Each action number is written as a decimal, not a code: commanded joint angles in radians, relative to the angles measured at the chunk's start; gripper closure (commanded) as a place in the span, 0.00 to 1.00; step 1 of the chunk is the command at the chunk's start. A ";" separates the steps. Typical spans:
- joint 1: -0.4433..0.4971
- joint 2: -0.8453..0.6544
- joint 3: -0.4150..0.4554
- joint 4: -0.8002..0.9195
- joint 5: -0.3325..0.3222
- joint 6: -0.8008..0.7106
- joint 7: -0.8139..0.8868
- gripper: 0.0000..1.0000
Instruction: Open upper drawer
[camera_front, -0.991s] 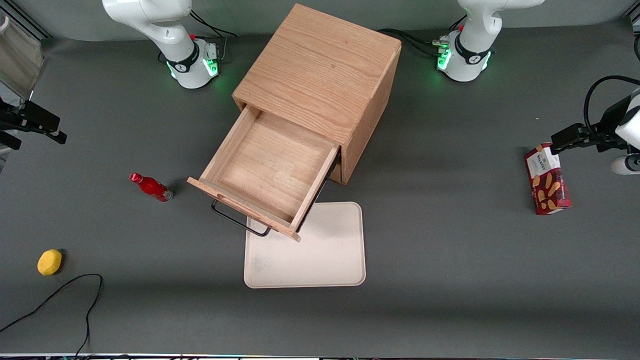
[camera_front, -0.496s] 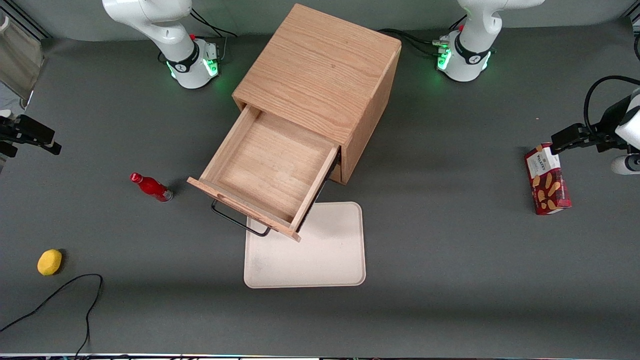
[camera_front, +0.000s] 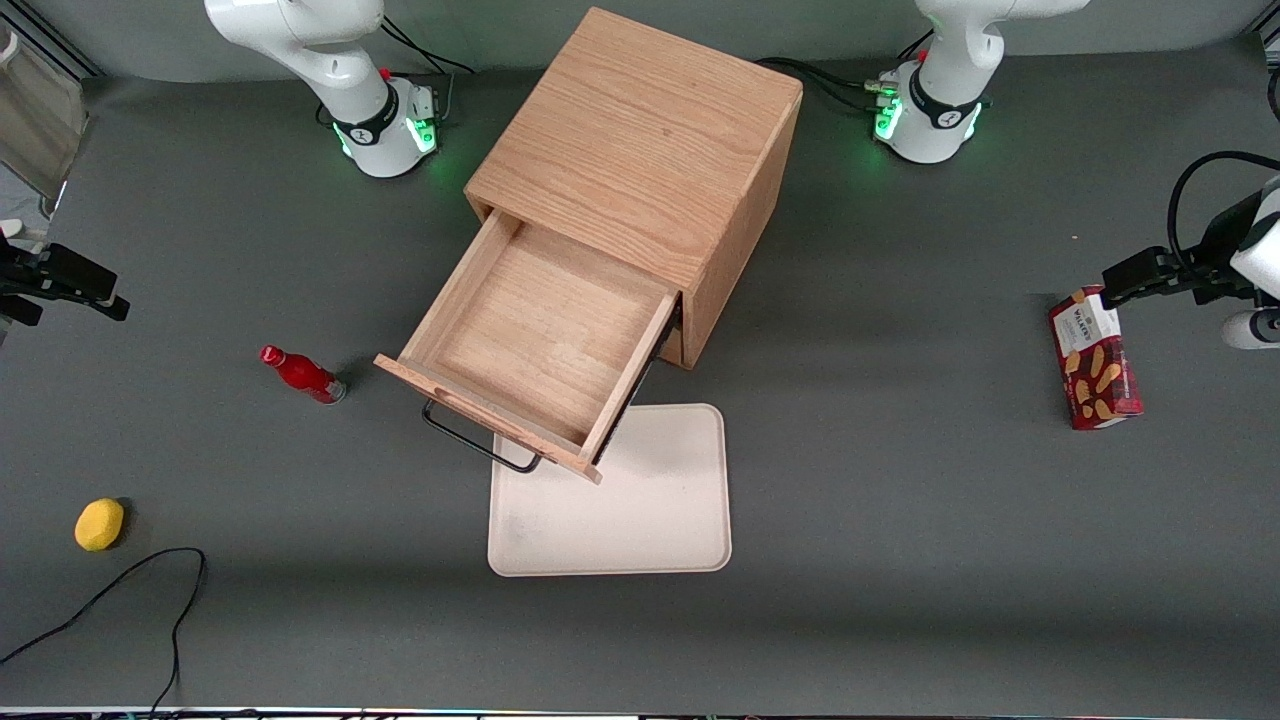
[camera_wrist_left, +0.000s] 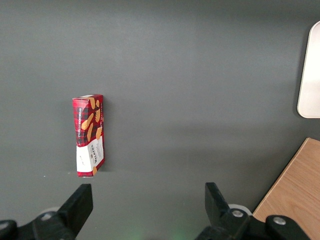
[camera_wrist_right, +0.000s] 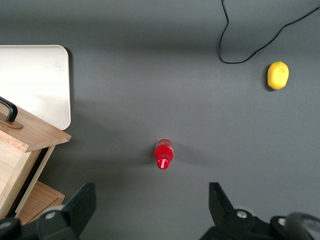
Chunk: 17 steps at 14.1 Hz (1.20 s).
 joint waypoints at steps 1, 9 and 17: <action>0.018 0.003 -0.023 0.019 -0.009 -0.004 0.032 0.00; -0.042 -0.002 0.029 0.019 -0.007 -0.024 0.067 0.00; -0.037 -0.004 0.026 0.019 -0.009 -0.027 0.068 0.00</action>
